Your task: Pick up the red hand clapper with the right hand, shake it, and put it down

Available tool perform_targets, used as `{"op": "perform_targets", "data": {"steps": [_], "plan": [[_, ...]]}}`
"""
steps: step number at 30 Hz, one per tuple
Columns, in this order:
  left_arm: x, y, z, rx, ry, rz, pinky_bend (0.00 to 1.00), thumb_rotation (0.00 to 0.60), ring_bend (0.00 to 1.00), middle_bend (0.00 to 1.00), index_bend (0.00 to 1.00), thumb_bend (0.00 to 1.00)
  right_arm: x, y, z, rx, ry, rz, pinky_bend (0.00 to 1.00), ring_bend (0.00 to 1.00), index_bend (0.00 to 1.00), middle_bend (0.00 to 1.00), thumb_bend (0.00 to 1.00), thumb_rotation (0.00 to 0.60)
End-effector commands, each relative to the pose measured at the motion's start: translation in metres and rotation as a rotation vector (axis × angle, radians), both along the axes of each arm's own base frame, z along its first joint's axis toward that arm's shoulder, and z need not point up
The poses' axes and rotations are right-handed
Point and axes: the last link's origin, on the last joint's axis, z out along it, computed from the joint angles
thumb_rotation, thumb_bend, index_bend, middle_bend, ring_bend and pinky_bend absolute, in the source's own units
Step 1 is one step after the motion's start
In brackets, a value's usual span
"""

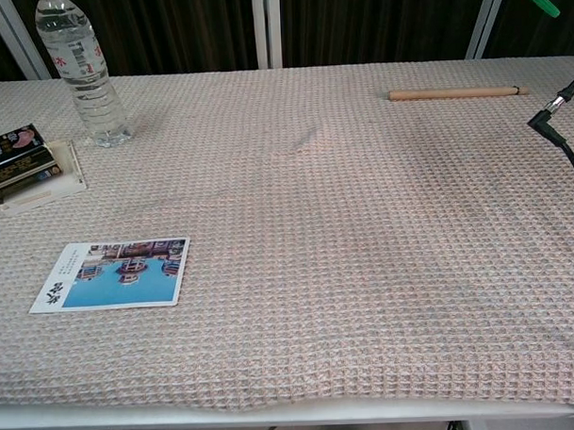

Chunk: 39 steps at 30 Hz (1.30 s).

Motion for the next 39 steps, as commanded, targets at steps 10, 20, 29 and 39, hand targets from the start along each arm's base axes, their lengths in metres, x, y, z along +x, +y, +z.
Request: {"op": "perform_targets", "data": {"steps": [10, 20, 29, 39], "plan": [[0.001, 0.000, 0.000, 0.001, 0.007, -0.011, 0.04, 0.600, 0.00, 0.03, 0.02, 0.15, -0.037, -0.014, 0.017, 0.210, -0.371, -0.002, 0.97, 0.84, 0.96, 0.81, 0.48, 0.600], [0.004, 0.001, -0.001, -0.011, 0.033, -0.019, 0.04, 0.600, 0.00, 0.03, 0.02, 0.15, -0.019, -0.001, -0.023, -0.279, 0.923, 0.351, 0.98, 0.84, 0.95, 0.81, 0.48, 0.600], [0.002, -0.001, -0.002, -0.053, 0.071, 0.028, 0.04, 0.600, 0.00, 0.03, 0.02, 0.15, -0.003, 0.010, -0.038, -0.374, 1.146, 0.254, 0.99, 0.84, 0.95, 0.81, 0.48, 0.600], [0.006, 0.000, -0.001, -0.046, 0.073, 0.014, 0.04, 0.600, 0.00, 0.03, 0.02, 0.15, 0.004, 0.015, -0.031, -0.361, 1.126, 0.225, 0.99, 0.84, 0.95, 0.82, 0.48, 0.600]]}}
